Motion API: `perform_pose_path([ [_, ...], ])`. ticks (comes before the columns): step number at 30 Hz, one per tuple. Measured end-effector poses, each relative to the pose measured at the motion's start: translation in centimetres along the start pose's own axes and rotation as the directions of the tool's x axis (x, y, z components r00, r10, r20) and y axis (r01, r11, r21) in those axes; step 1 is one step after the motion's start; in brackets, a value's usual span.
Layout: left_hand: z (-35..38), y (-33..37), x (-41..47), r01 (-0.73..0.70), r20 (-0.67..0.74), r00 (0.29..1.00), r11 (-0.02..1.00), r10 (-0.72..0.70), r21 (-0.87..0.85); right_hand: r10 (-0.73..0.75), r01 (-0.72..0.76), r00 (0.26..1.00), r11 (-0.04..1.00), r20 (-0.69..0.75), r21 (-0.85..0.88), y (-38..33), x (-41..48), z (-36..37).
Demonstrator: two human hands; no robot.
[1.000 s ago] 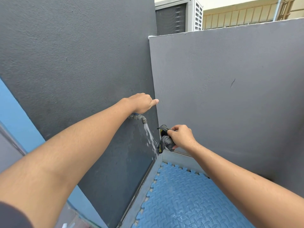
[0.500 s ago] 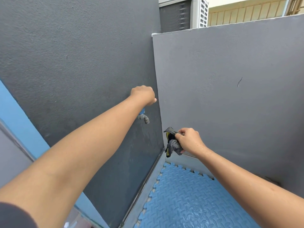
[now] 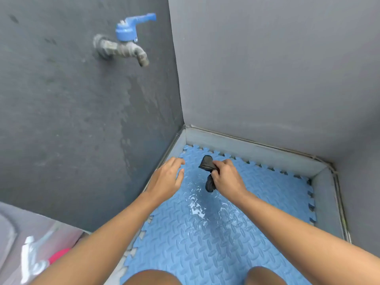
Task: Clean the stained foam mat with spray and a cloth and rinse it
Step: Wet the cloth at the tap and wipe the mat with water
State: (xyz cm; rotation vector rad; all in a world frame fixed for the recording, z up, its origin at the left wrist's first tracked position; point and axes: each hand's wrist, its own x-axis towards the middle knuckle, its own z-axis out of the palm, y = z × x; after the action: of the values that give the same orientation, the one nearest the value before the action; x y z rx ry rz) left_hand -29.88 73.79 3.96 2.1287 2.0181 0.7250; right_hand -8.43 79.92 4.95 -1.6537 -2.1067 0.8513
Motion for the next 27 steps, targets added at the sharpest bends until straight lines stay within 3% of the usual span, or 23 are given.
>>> perform_pose_path([
  [3,8.6,-4.9,-4.0,0.221,0.188,0.957,0.975,-0.219,0.012,-0.110,0.119,0.992,0.979,0.063,-0.164,3.0,-1.7,6.6],
  [5,13.1,-6.7,-6.7,0.254,0.249,0.933,0.965,-0.261,0.061,-0.152,0.186,0.977,0.950,0.150,-0.249,5.2,-3.4,11.0],
  [8,15.9,-7.4,-9.0,0.256,0.175,0.947,0.963,-0.268,0.088,-0.226,0.281,0.954,0.903,0.196,-0.325,8.1,-5.2,15.3],
  [12,16.1,-7.4,-9.2,0.237,0.125,0.961,0.969,-0.245,0.075,-0.299,0.323,0.946,0.889,0.124,-0.325,11.7,-3.0,13.5],
  [14,16.0,-7.4,-9.3,0.249,0.138,0.956,0.965,-0.258,0.079,-0.226,0.228,0.973,0.908,0.048,-0.353,15.1,-1.2,10.5],
  [17,16.1,-7.3,-9.3,0.251,0.145,0.954,0.964,-0.261,0.085,-0.001,-0.059,0.989,0.912,-0.146,-0.405,22.7,0.4,4.4],
  [20,16.4,-7.4,-9.5,0.248,0.124,0.958,0.965,-0.258,0.090,0.278,-0.412,0.881,0.849,-0.382,-0.330,29.9,-0.9,-1.3],
  [22,16.4,-7.6,-9.4,0.251,0.110,0.959,0.963,-0.261,0.099,0.422,-0.561,0.789,0.790,-0.447,-0.246,31.1,-1.8,-2.4],
  [24,16.5,-7.6,-9.5,0.258,0.112,0.957,0.961,-0.269,0.100,0.457,-0.589,0.767,0.780,-0.451,-0.212,29.5,-1.2,-1.1],
  [27,16.4,-7.4,-9.4,0.271,0.106,0.954,0.958,-0.280,0.092,0.362,-0.455,0.841,0.875,-0.402,-0.164,23.8,2.3,3.6],
])
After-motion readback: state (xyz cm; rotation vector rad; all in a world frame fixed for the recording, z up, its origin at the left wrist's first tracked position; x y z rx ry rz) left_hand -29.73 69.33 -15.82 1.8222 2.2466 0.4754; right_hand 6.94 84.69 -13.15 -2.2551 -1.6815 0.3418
